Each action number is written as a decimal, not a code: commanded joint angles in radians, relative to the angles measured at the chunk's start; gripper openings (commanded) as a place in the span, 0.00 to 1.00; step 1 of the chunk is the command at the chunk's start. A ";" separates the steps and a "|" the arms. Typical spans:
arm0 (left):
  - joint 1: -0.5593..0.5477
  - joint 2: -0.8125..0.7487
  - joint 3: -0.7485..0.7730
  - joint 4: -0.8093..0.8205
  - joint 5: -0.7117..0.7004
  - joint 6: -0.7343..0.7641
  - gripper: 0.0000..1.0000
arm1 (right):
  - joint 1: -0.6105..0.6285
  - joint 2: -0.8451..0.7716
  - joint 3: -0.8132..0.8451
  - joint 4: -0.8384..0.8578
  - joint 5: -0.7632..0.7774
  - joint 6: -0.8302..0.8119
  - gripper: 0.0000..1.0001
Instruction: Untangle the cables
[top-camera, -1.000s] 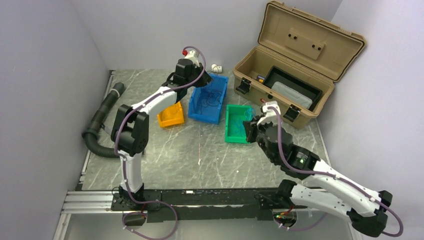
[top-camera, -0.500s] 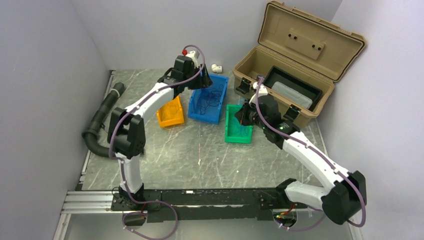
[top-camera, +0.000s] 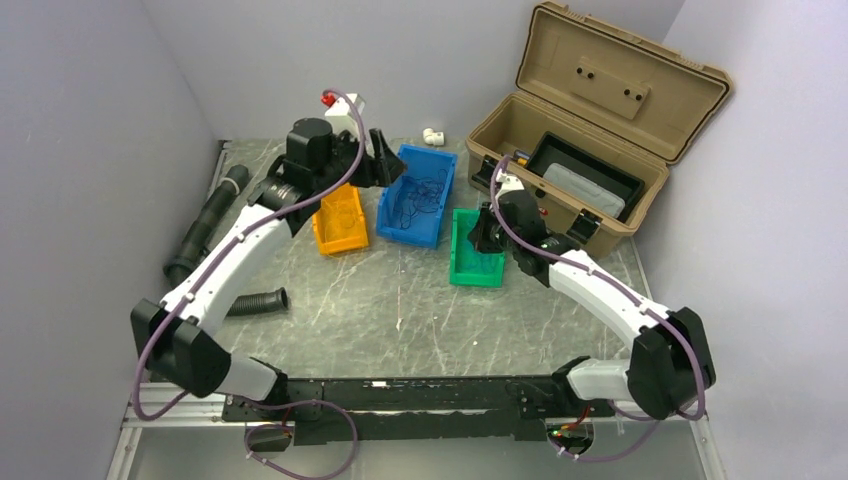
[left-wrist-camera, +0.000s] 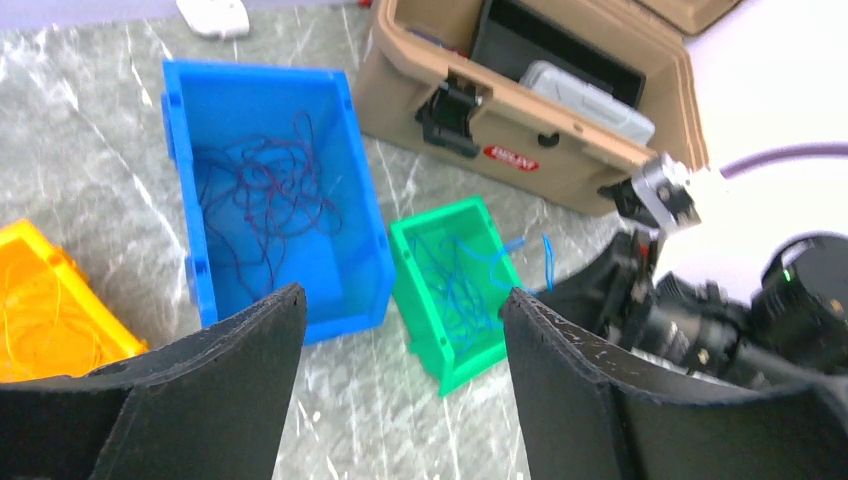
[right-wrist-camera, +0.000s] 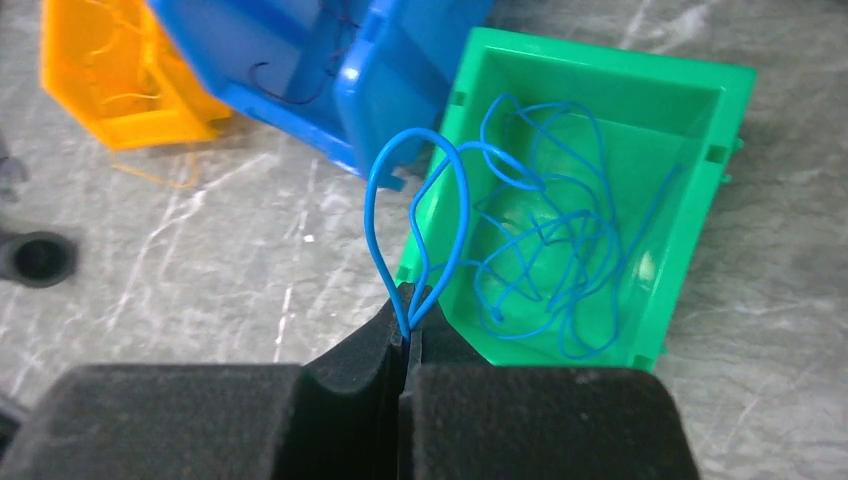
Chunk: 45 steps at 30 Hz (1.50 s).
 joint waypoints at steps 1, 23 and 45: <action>0.008 -0.109 -0.103 -0.038 0.048 0.015 0.75 | -0.005 0.061 -0.013 0.004 0.128 -0.043 0.00; 0.051 -0.482 -0.439 -0.150 -0.102 0.035 0.99 | -0.005 0.166 0.140 -0.151 0.194 -0.113 0.40; 0.052 -0.833 -0.980 0.101 -0.309 0.036 0.99 | -0.008 -0.594 -0.295 0.056 0.535 -0.107 1.00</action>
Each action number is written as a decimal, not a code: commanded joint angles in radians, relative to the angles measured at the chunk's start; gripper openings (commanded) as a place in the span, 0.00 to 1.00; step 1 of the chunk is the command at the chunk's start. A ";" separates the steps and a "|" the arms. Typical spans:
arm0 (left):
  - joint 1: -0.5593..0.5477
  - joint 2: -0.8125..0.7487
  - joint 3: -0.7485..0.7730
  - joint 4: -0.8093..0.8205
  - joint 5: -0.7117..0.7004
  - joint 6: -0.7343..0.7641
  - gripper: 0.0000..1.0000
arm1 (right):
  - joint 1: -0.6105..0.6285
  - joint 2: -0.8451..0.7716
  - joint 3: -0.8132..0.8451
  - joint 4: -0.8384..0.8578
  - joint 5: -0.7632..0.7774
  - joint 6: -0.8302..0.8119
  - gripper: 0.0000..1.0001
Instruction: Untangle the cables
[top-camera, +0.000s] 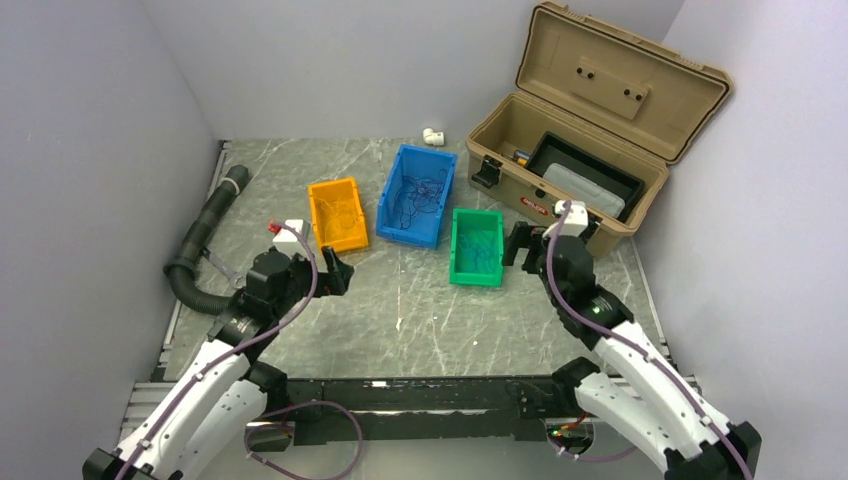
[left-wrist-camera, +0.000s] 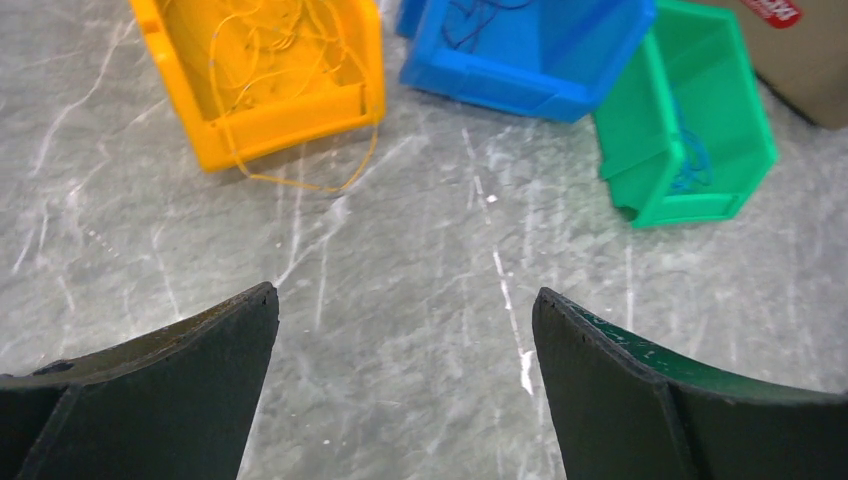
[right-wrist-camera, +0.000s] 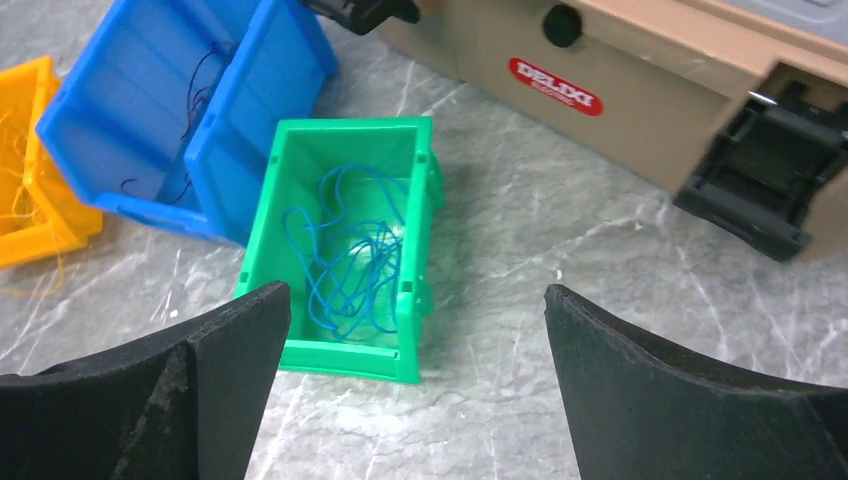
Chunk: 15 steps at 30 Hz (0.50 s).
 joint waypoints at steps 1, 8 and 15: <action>0.002 -0.066 -0.088 0.122 -0.100 0.053 0.99 | -0.002 -0.131 -0.123 0.176 0.185 0.008 1.00; 0.001 -0.254 -0.258 0.280 -0.303 0.173 0.99 | -0.002 -0.256 -0.444 0.596 0.292 -0.134 1.00; 0.002 -0.175 -0.354 0.547 -0.409 0.348 0.99 | -0.056 -0.066 -0.555 0.995 0.447 -0.240 0.98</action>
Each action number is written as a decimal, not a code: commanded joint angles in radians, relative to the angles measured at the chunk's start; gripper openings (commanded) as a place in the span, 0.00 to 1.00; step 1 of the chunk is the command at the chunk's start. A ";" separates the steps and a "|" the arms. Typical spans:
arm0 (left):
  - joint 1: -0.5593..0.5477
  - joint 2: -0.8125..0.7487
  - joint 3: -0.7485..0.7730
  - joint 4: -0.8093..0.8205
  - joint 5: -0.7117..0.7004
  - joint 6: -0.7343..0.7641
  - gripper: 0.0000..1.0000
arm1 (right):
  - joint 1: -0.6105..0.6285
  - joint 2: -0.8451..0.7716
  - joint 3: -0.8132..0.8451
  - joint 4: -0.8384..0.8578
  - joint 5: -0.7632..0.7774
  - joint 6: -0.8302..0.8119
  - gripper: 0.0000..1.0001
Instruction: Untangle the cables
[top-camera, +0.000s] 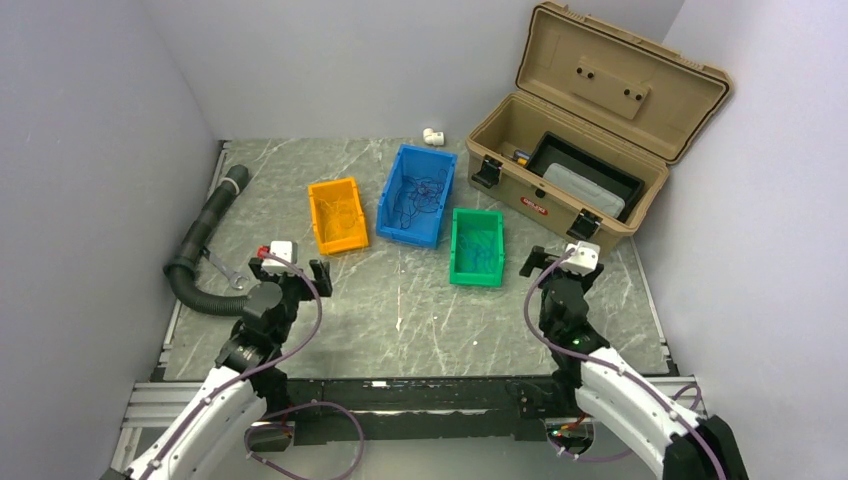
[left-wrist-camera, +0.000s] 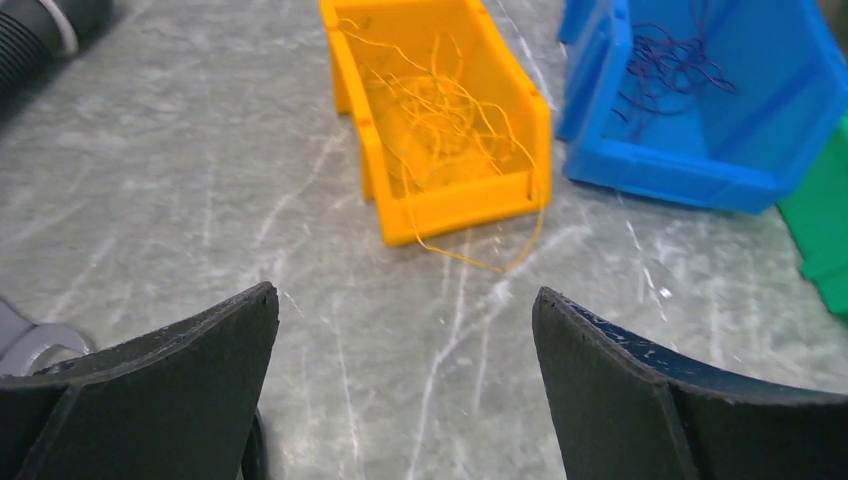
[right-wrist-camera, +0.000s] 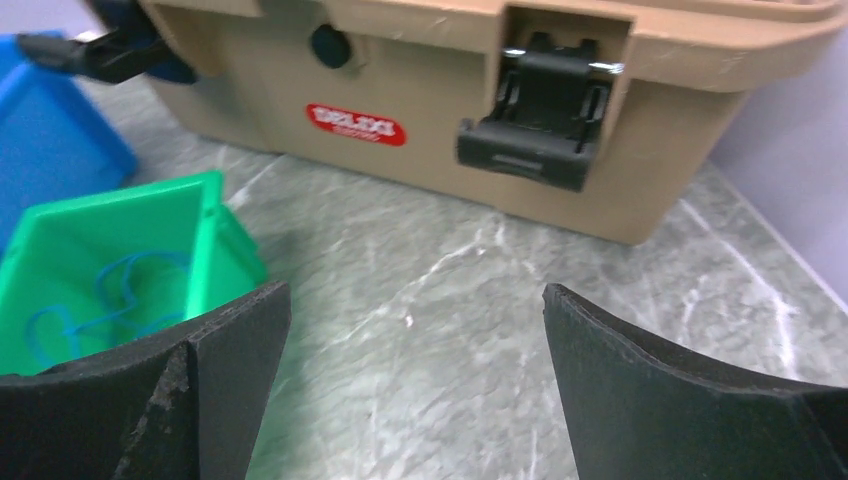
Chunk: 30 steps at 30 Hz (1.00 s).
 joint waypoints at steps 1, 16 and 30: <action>0.004 0.076 -0.061 0.304 -0.136 0.152 0.99 | -0.045 0.138 -0.065 0.487 0.113 -0.119 0.95; 0.430 0.589 -0.100 0.864 0.236 0.122 0.93 | -0.263 0.854 -0.088 1.216 -0.084 -0.227 1.00; 0.515 0.678 -0.078 0.943 0.195 0.134 0.99 | -0.394 0.860 0.066 0.857 -0.440 -0.192 0.99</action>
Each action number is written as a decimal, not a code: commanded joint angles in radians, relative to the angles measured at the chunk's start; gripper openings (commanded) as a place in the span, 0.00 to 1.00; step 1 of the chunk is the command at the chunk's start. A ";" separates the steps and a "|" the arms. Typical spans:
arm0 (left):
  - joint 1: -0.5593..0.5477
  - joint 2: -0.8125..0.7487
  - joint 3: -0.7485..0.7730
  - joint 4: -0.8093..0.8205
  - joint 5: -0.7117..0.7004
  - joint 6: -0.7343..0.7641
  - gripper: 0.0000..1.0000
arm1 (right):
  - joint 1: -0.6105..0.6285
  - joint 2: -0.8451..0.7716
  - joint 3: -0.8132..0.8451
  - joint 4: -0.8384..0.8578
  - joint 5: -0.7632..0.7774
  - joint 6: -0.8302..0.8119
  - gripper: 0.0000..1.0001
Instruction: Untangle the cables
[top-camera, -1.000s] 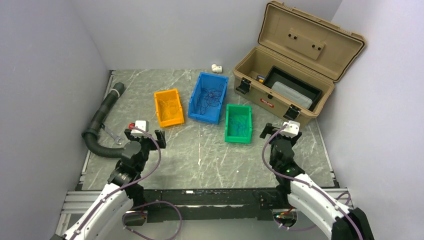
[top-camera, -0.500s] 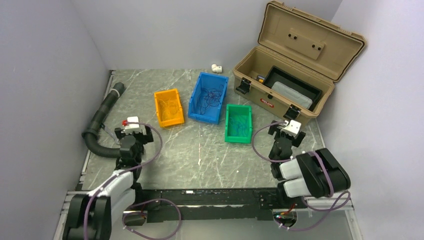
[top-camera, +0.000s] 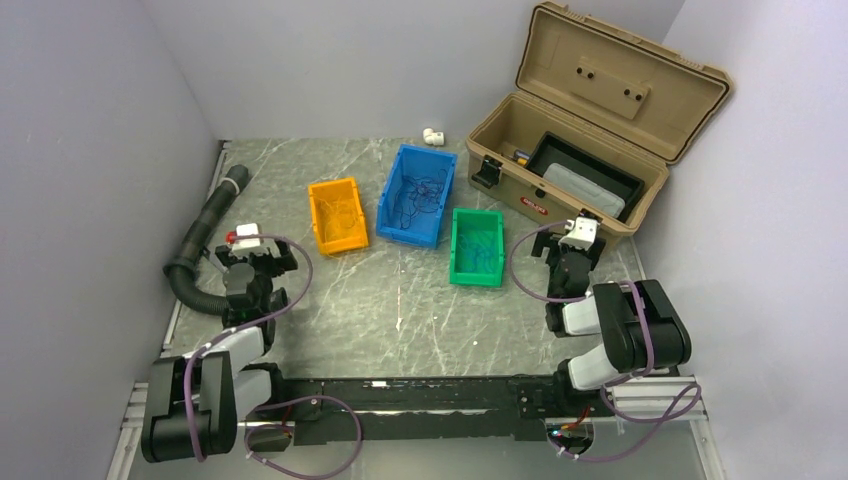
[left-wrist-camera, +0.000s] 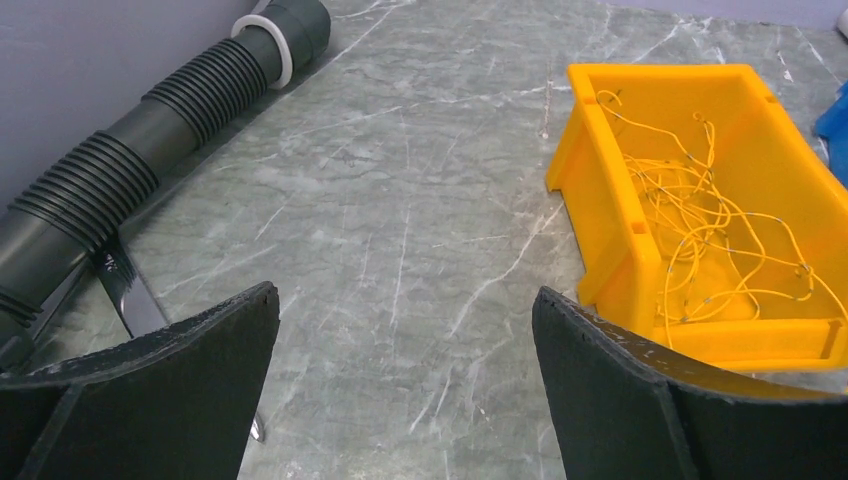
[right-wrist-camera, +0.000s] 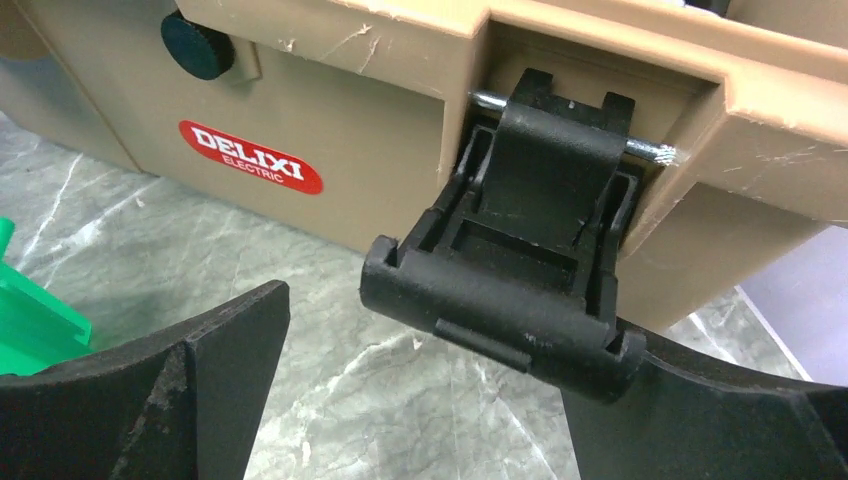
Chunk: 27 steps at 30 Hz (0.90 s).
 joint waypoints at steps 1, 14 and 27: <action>0.004 0.019 0.023 0.074 -0.054 -0.001 0.98 | -0.015 -0.007 0.030 -0.026 -0.105 0.008 0.99; 0.014 0.254 0.056 0.269 0.097 0.059 0.99 | -0.016 -0.003 0.059 -0.081 -0.011 0.064 1.00; -0.009 0.257 0.101 0.185 0.128 0.128 1.00 | -0.016 -0.002 0.060 -0.080 -0.011 0.063 1.00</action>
